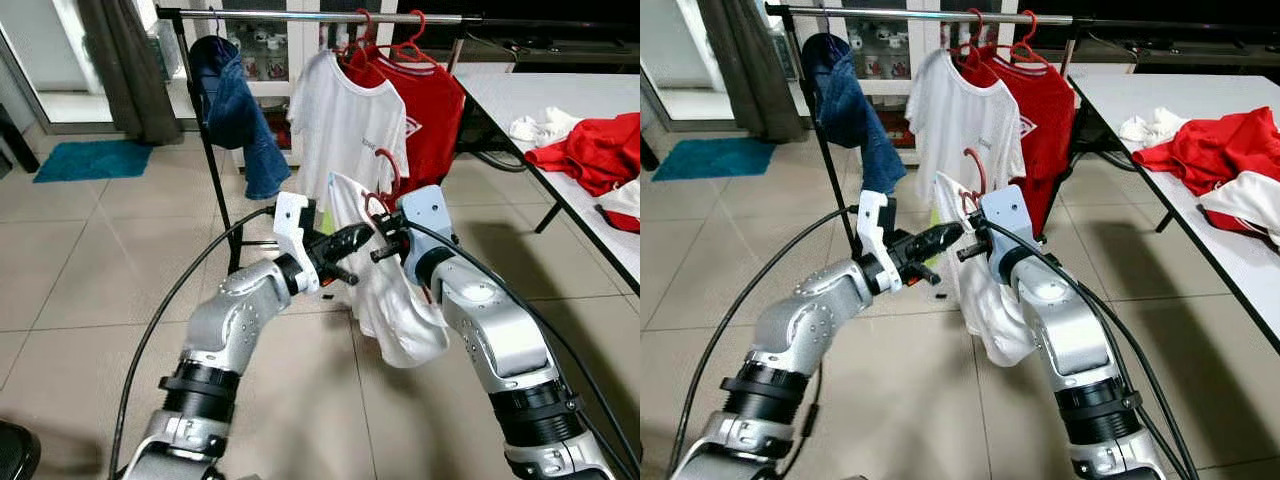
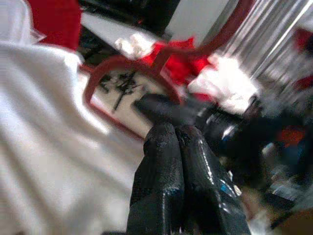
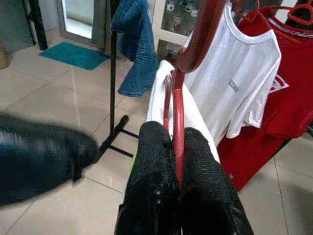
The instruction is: Hang hanger
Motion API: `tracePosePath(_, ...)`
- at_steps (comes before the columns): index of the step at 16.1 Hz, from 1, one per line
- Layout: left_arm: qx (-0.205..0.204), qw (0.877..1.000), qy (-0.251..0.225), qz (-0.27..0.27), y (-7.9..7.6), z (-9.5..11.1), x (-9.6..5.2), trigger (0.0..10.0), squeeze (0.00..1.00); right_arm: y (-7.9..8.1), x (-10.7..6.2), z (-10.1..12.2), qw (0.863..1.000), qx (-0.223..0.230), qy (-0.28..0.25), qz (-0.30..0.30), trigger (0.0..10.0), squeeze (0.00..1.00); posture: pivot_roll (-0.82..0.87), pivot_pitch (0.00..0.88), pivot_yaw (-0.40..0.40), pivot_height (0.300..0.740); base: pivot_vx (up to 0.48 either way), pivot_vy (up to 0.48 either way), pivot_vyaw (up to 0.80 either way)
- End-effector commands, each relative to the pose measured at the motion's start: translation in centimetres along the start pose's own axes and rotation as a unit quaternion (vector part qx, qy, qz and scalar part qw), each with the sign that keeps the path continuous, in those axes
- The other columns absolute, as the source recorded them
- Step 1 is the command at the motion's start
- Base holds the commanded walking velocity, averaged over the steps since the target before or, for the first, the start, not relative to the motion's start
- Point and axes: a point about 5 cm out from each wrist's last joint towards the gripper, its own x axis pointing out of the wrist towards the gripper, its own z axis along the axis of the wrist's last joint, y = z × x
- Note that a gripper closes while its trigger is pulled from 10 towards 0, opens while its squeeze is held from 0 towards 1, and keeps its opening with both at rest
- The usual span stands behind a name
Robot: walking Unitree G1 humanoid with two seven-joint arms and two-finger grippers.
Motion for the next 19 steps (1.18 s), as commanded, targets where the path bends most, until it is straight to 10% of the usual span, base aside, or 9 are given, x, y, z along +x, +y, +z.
tracePosePath(1,0.043,0.998,0.034,0.033,0.5,-0.9,-0.3,10.0,1.0,-0.2,-0.1,0.7,1.0,0.005,-0.012,-0.004,10.0,0.0,-0.15,0.0,0.006,0.74,0.0,0.0,0.0)
tracePosePath(6,0.117,0.991,0.05,0.051,1.5,-1.4,-0.7,10.0,1.0,0.1,-0.2,1.2,1.0,0.008,-0.026,0.008,10.0,0.0,-0.15,0.0,0.008,0.74,0.0,0.0,0.0)
tracePosePath(11,0.027,0.995,-0.055,0.078,3.7,1.5,-1.9,10.0,1.0,0.0,-0.7,1.4,0.999,-0.001,-0.033,0.015,10.0,0.0,-0.16,0.0,0.014,0.74,0.0,0.0,0.0)
tracePosePath(15,0.12,0.989,-0.02,0.088,5.0,2.0,-2.9,10.0,1.0,0.2,-1.0,1.7,0.999,-0.015,-0.038,0.03,10.0,0.0,-0.16,0.0,0.007,0.74,0.0,0.0,0.0)
tracePosePath(16,0.113,0.99,-0.026,0.078,5.0,2.2,-2.8,10.0,0.84,0.2,-1.0,1.8,0.998,-0.021,-0.04,0.033,10.0,0.0,-0.16,0.0,0.005,0.74,0.0,0.0,0.0)
tracePosePath(17,0.086,0.994,-0.041,0.06,4.9,2.7,-2.6,10.0,0.14,0.4,-1.1,2.0,0.998,-0.033,-0.043,0.04,10.0,0.0,-0.16,0.0,0.005,0.74,0.0,0.0,0.0)
tracePosePath(19,0.083,0.995,-0.043,0.041,4.8,2.9,-2.2,10.0,0.0,0.6,-1.2,2.1,0.997,-0.04,-0.044,0.045,10.0,0.0,-0.16,0.0,0.007,0.74,0.0,0.0,0.0)
